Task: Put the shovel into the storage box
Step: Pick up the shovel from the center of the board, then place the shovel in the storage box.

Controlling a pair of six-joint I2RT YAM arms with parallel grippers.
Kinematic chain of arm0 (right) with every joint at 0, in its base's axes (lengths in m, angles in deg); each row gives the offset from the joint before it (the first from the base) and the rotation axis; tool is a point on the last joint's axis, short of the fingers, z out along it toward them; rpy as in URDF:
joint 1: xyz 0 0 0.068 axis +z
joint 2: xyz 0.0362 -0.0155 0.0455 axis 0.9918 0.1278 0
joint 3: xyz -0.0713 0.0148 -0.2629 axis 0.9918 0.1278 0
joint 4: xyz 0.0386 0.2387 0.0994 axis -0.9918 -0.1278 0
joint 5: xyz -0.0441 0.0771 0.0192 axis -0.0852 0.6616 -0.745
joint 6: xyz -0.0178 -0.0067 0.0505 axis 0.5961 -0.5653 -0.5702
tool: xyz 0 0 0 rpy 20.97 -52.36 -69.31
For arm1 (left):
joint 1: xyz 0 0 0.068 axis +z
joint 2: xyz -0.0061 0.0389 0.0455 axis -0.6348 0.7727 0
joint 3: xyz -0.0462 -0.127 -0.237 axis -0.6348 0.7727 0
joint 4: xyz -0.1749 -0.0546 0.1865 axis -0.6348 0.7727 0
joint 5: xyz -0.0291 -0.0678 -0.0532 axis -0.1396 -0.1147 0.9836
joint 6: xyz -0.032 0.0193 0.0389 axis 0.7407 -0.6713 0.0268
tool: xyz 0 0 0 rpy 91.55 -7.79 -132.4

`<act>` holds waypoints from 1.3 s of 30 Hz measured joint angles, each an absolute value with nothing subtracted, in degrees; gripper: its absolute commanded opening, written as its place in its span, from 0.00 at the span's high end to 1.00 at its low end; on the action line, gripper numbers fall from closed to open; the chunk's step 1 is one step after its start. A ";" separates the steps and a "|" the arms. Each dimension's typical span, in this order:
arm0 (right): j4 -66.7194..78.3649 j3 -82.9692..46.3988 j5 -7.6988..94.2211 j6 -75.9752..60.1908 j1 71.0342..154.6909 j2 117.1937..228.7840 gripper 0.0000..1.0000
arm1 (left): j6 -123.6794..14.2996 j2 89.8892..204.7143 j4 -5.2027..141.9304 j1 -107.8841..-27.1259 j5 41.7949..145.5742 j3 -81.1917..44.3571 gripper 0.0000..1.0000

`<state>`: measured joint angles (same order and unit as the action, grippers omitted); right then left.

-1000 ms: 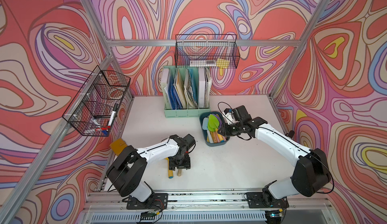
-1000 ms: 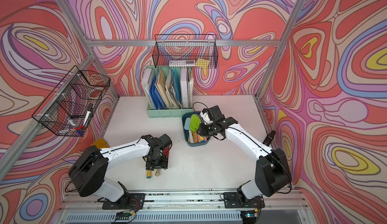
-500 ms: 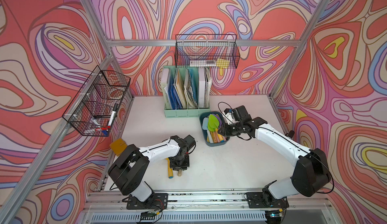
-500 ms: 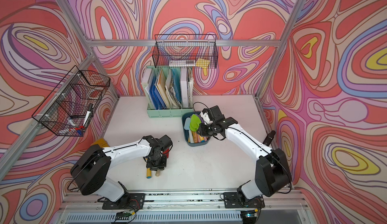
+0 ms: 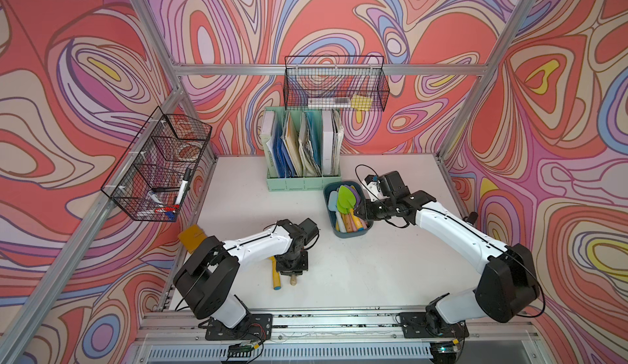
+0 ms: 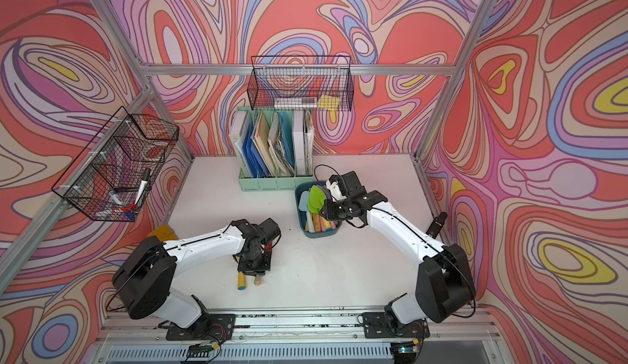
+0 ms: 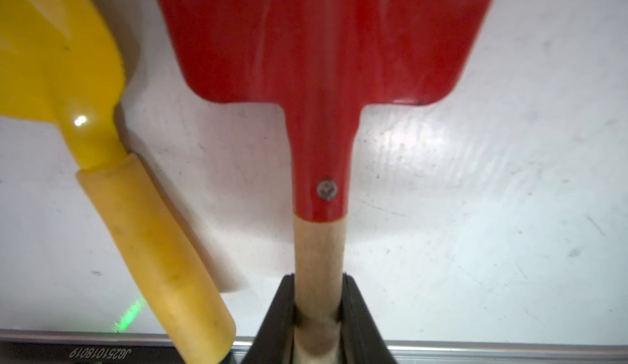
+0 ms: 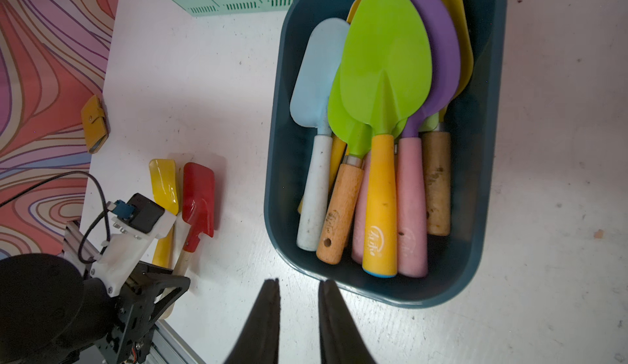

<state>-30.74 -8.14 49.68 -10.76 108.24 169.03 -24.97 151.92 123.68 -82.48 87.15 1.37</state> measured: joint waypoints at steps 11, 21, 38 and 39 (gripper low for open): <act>-25.72 -7.44 56.04 -14.67 108.24 169.05 0.69 | -28.64 147.03 124.20 -83.70 86.86 -10.68 0.99; -16.73 -6.92 59.80 -21.80 110.25 170.54 0.66 | -28.99 150.44 123.31 -83.70 89.84 -17.08 0.98; -11.84 -7.49 55.60 -26.23 115.02 177.01 0.73 | -28.82 154.55 122.63 -83.70 94.73 -21.43 0.98; -11.79 -7.60 55.40 -26.21 115.15 177.12 0.76 | -28.84 154.59 122.59 -83.70 94.84 -21.58 0.98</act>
<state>-11.79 -7.60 55.40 -26.21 115.15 177.12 -28.84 154.59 122.59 -83.70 94.84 -21.58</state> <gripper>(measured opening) 0.283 0.220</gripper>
